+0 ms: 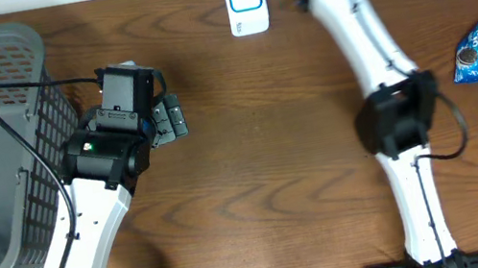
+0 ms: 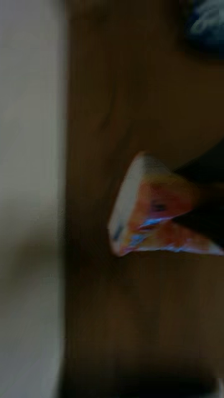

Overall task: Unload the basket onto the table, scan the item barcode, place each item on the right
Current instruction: 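Carry the orange box to the far right pile and release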

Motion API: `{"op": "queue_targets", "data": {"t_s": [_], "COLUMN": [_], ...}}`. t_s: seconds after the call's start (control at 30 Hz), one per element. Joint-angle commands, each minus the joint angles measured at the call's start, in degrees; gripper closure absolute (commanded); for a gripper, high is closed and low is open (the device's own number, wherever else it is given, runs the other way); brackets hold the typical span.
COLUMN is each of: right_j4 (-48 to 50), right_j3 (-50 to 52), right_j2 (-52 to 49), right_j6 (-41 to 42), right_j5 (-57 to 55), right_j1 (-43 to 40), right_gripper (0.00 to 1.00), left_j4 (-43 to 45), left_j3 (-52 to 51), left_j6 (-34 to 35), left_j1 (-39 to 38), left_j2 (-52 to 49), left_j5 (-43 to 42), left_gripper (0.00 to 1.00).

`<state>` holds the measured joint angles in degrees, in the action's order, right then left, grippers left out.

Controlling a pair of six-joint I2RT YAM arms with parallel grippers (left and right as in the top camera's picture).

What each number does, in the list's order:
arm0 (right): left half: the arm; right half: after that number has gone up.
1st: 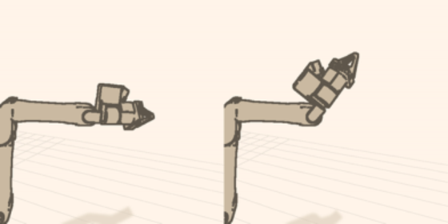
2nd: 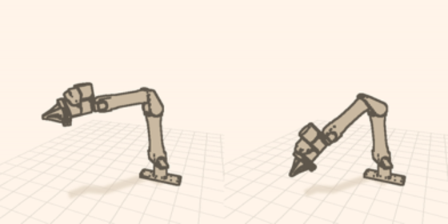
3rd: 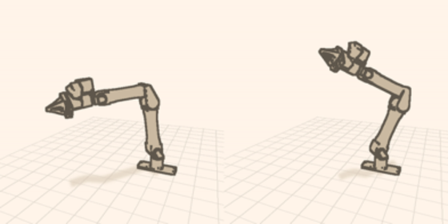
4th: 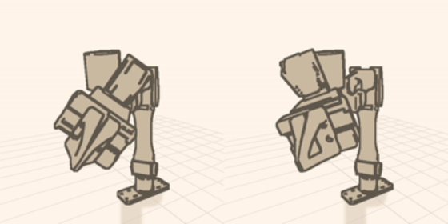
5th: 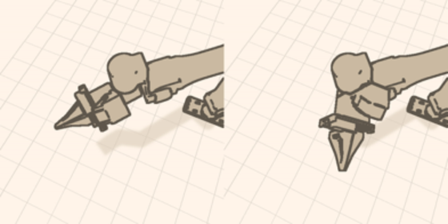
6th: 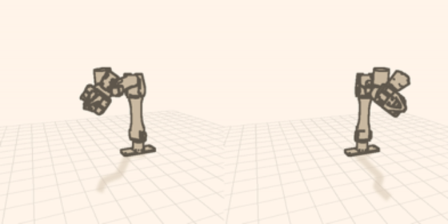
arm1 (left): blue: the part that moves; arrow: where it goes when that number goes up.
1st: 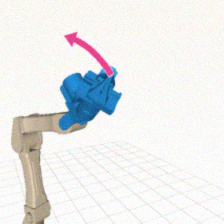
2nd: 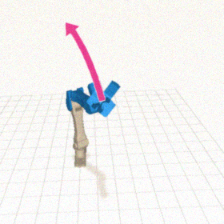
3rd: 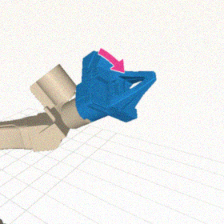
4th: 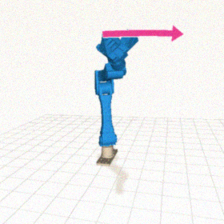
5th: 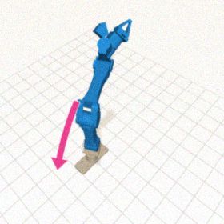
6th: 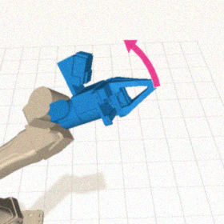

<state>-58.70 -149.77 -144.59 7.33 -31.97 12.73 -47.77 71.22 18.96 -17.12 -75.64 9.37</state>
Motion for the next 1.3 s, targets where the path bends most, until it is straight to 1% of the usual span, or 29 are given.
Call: {"op": "queue_targets", "data": {"t_s": [0.0, 0.1, 0.37, 0.5, 0.63, 0.73, 0.77, 0.8, 0.87, 0.9, 0.97, 1.0, 1.1, 1.27], "right_j4": [-5.4, -10.6, -15.4, -17.1, -18.8, -18.9, -18.9, -18.9, -18.9, -18.9, -19.1, -19.3, -20.2, -22.2], "right_j3": [-1.4, -0.6, 2.6, 3.0, 4.0, 6.0, 6.8, 7.5, 9.0, 9.4, 9.6, 9.6, 9.1, 9.1], "right_j2": [0.4, 0.2, 0.2, 0.2, 0.2, 0.2, 0.2, 0.2, 0.2, 0.2, 0.2, 0.3, 1.2, 6.2], "right_j6": [3.6, 5.7, 6.0, 6.4, 6.4, 6.4, 6.9, 7.6, 8.2, 8.3, 8.3, 8.3, 8.4, 13.3], "right_j5": [-2.9, -5.9, -5.4, -5.0, -5.0, -5.0, -5.0, -5.0, -4.9, -5.0, -5.0, -5.0, -5.0, -4.9], "right_j1": [-6.9, -12.3, -24.1, -27.9, -30.0, -31.7, -32.2, -32.6, -33.2, -33.4, -33.4, -33.4, -33.4, -33.2], "right_gripper": [0.99, 0.99, 0.99, 0.99, 0.99, 0.96, 0.92, 0.86, 0.54, 0.36, 0.1, 0.01, 0.01, 0.01], "left_j4": [-0.2, -0.2, -0.2, -0.2, -0.2, -0.2, -0.2, -0.2, -0.2, -0.2, -0.2, -0.2, -0.2, -0.2], "left_j3": [0.3, 0.3, 0.3, 0.3, 0.3, 0.3, 0.3, 0.3, 0.3, 0.3, 0.3, 0.3, 0.3, 0.3], "left_j6": [-1.1, -1.1, -1.1, -1.1, -1.1, -1.1, -1.1, -1.1, -1.1, -1.1, -1.1, -1.1, -1.1, -1.1], "left_j1": [0.1, 0.1, 0.1, 0.1, 0.1, 0.1, 0.1, 0.1, 0.1, 0.1, 0.1, 0.1, 0.1, 0.1], "left_j2": [-0.1, -0.1, -0.1, -0.1, -0.1, -0.1, -0.1, -0.1, -0.1, -0.1, -0.1, -0.1, -0.1, -0.1], "left_j5": [0.3, 0.3, 0.3, 0.3, 0.3, 0.3, 0.3, 0.3, 0.3, 0.3, 0.3, 0.3, 0.3, 0.3], "left_gripper": [0.02, 0.02, 0.02, 0.02, 0.02, 0.02, 0.02, 0.02, 0.02, 0.02, 0.02, 0.02, 0.02, 0.02]}}
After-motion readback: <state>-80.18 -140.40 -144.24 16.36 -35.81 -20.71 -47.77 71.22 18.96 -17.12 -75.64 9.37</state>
